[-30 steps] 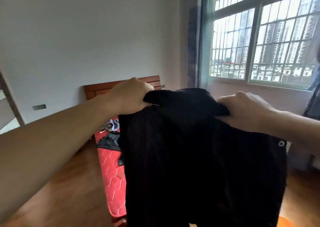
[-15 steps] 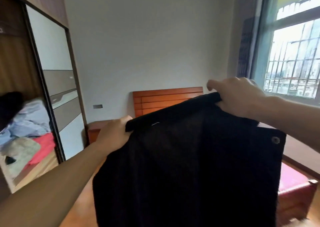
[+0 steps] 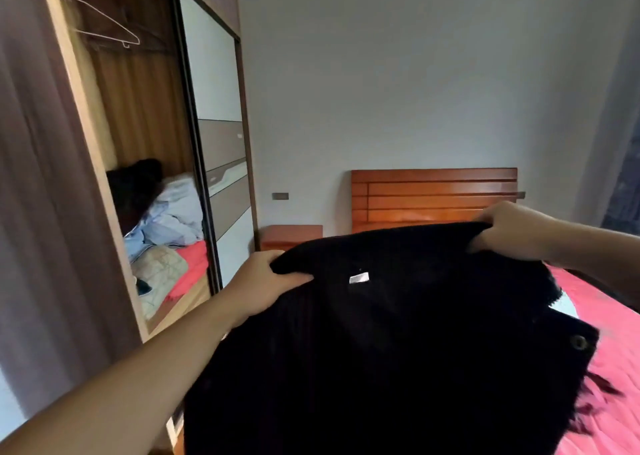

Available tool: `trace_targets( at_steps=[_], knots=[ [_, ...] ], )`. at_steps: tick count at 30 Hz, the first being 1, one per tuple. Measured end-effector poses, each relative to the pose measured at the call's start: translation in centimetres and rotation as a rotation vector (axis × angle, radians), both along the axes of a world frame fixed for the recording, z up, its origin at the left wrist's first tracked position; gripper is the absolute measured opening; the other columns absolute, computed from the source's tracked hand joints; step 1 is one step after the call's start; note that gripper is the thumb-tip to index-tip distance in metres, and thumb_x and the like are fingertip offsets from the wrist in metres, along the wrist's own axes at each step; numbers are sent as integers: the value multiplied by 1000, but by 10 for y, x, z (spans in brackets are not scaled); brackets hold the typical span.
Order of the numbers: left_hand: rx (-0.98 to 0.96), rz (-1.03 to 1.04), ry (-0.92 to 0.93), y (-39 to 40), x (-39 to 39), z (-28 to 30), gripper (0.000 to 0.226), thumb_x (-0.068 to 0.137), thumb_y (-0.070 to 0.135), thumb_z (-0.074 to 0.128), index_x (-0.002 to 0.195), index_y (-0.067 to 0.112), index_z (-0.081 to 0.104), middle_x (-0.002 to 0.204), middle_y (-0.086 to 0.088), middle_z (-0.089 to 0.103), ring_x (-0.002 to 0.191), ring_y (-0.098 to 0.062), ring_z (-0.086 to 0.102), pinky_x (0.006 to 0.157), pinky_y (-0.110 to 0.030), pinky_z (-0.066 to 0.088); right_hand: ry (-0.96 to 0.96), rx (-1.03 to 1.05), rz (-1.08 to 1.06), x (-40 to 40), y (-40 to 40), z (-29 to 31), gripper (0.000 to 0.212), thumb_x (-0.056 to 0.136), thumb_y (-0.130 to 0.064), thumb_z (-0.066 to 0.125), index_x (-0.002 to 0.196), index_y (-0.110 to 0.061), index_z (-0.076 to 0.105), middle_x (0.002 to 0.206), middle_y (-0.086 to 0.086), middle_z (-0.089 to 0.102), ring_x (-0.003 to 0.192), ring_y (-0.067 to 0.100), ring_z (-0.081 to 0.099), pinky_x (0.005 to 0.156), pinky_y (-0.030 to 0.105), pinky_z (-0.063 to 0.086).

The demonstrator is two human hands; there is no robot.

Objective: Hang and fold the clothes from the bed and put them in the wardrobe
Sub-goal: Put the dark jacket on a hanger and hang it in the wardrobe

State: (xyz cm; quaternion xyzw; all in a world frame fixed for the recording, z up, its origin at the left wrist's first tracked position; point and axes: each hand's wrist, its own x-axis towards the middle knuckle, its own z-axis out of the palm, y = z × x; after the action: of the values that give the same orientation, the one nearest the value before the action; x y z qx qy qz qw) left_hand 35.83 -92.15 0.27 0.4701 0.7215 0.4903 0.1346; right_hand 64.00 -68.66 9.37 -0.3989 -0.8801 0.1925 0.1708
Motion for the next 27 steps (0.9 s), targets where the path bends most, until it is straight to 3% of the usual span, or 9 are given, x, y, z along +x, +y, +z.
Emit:
trace_targets(
  at_steps=[2, 5, 9, 11, 13, 17, 21, 24, 27],
  knots=[
    [38, -1, -137, 0, -19, 9, 25, 69, 38, 82, 92, 30, 76, 88, 9, 76, 80, -9, 73, 65, -19, 53, 27, -114, 28, -30, 2, -2, 5, 74, -21, 79, 75, -18, 75, 66, 1, 73, 61, 18, 70, 55, 23, 49],
    [90, 57, -264, 7, -49, 21, 16, 71, 40, 81, 85, 35, 77, 86, 9, 76, 77, -8, 73, 58, -15, 53, -6, -287, 107, -75, 2, -9, 24, 71, -32, 83, 87, -16, 75, 78, 5, 76, 69, 25, 73, 60, 28, 56],
    [103, 198, -403, 32, -93, 31, 31, 68, 46, 79, 85, 21, 77, 84, 1, 77, 77, -17, 74, 71, -29, 55, 10, -364, 210, -146, 9, -25, 33, 78, -47, 74, 97, -20, 73, 76, 0, 76, 67, 17, 74, 66, 28, 59],
    [117, 261, -402, 47, -120, 35, 35, 66, 46, 77, 87, 17, 76, 83, 0, 77, 78, -20, 74, 76, -32, 56, 39, -360, 234, -188, 16, -34, 30, 83, -51, 67, 97, -25, 72, 69, -4, 75, 60, 12, 72, 56, 21, 54],
    [125, 324, -378, 61, -152, 38, 36, 66, 45, 76, 90, 17, 75, 84, 0, 77, 80, -20, 74, 79, -34, 57, 91, -400, 269, -231, 30, -42, 33, 86, -48, 66, 93, -18, 73, 68, -1, 74, 57, 14, 71, 50, 20, 51],
    [88, 406, -344, 84, -227, 44, 29, 74, 40, 76, 93, 17, 74, 87, -1, 77, 80, -19, 74, 79, -33, 56, 161, -446, 343, -317, 65, -52, 31, 91, -41, 61, 86, -13, 73, 67, -1, 74, 58, 13, 71, 52, 20, 50],
    [71, 449, -339, 93, -288, 53, 40, 65, 43, 75, 97, 19, 75, 92, -2, 77, 88, -21, 73, 88, -38, 54, 206, -479, 426, -395, 91, -48, 30, 93, -38, 59, 80, -15, 73, 66, -2, 74, 58, 11, 70, 50, 18, 48],
    [74, 449, -326, 91, -323, 60, 38, 65, 46, 74, 96, 24, 76, 96, 2, 76, 92, -17, 72, 93, -38, 51, 267, -501, 482, -450, 100, -38, 25, 94, -37, 58, 83, -20, 73, 69, -6, 74, 61, 9, 70, 59, 21, 51],
    [104, 459, -290, 89, -356, 71, 31, 70, 50, 72, 95, 32, 76, 98, 7, 76, 92, -11, 72, 90, -34, 50, 286, -526, 512, -504, 103, -22, 31, 95, -39, 56, 80, -17, 72, 65, -4, 73, 57, 10, 70, 54, 18, 49]
  ],
)
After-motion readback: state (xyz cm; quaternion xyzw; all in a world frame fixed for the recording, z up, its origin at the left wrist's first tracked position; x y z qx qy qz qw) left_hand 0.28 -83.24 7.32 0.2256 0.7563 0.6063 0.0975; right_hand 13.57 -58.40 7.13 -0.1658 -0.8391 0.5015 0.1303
